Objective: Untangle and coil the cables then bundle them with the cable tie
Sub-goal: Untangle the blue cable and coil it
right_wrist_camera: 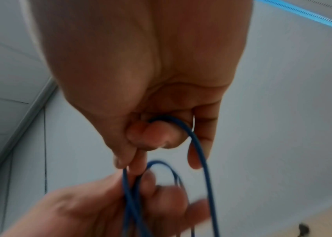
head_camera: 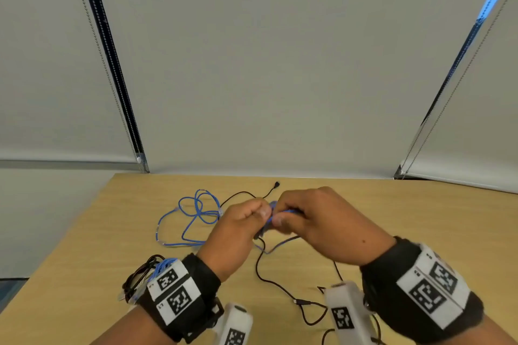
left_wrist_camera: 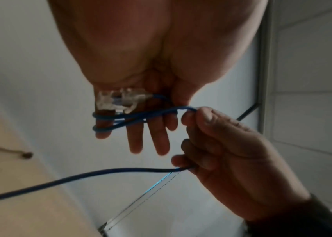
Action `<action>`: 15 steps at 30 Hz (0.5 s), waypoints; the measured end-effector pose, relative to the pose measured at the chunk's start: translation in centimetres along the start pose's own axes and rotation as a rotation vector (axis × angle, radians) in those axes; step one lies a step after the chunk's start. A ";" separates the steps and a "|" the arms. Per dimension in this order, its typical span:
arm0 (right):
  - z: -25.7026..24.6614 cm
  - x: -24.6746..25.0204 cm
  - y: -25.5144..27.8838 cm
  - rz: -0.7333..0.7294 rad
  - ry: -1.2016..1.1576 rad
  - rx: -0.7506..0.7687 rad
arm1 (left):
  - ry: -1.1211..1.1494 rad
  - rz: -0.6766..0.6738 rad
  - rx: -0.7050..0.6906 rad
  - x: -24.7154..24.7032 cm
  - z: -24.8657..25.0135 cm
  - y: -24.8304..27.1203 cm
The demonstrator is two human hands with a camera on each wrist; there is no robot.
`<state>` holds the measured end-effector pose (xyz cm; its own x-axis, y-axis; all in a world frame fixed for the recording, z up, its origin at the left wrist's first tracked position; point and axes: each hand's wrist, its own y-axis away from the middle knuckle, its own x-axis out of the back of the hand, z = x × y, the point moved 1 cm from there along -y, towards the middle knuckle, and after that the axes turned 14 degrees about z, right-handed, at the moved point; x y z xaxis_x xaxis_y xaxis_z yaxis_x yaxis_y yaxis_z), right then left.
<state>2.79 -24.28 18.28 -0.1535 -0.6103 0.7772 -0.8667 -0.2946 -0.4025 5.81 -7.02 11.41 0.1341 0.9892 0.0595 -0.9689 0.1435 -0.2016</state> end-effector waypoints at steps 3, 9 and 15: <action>1.7 0.9 -0.8 0.043 -0.105 -0.110 | 0.216 -0.097 0.152 -0.2 0.0 1.1; 3.6 0.1 -0.8 0.075 -0.543 -0.262 | 0.463 -0.180 0.286 0.0 0.7 1.5; 4.9 -3.0 0.1 0.113 -0.796 -0.430 | 0.682 -0.092 0.251 0.4 2.0 1.2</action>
<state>5.45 -26.11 13.55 -0.0135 -0.9932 0.1160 -0.9931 -0.0002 -0.1169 4.26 -6.46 13.15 0.2378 0.7840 -0.5734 -0.9548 0.2970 0.0100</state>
